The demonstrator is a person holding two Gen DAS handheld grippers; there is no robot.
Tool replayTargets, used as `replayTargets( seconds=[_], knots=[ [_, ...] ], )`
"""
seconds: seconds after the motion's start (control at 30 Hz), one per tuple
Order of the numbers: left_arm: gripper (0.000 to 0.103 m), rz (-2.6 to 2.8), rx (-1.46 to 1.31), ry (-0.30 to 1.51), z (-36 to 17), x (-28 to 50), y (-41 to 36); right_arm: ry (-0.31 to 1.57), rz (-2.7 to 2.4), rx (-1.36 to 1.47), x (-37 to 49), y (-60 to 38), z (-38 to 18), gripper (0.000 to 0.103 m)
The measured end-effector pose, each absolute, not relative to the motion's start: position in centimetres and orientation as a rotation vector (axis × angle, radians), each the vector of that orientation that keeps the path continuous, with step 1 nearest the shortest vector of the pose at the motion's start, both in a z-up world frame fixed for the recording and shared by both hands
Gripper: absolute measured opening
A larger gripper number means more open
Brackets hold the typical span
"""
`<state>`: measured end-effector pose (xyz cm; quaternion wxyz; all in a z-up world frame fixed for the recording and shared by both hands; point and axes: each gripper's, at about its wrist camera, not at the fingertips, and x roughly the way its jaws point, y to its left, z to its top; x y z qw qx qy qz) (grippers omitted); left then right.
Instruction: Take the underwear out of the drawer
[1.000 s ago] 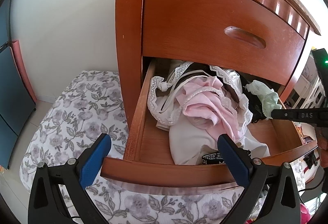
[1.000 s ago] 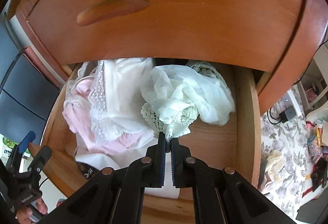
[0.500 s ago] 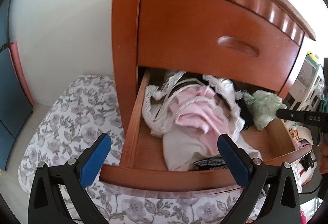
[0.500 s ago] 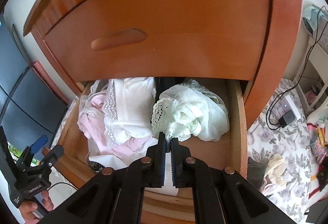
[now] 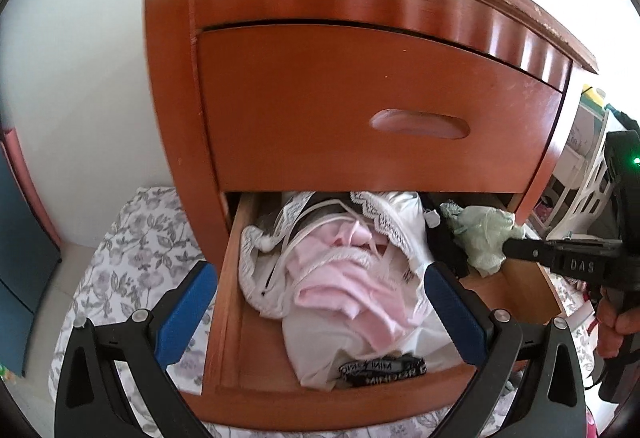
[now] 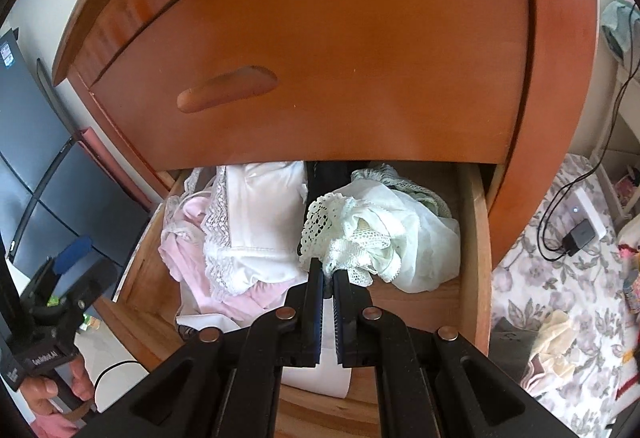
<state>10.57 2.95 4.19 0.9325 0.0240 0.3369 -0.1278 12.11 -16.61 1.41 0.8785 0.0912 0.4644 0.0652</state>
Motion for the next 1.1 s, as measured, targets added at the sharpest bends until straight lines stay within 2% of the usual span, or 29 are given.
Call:
replayTargets(
  seconds=[0.47,0.93,1.1],
  knots=[
    [0.103,-0.28,0.07,0.746,3.3,12.4,0.7,1.032,0.123,0.164,11.6,-17.9,0.8,0.005],
    [0.103,-0.284,0.067,0.784,1.5,12.8,1.5,1.077,0.123,0.136,11.4,-17.5,0.4,0.005],
    [0.103,-0.283,0.06,0.792,1.5,12.9,1.7,1.103,0.113,0.135,11.5,-17.3,-0.2,0.008]
  ],
)
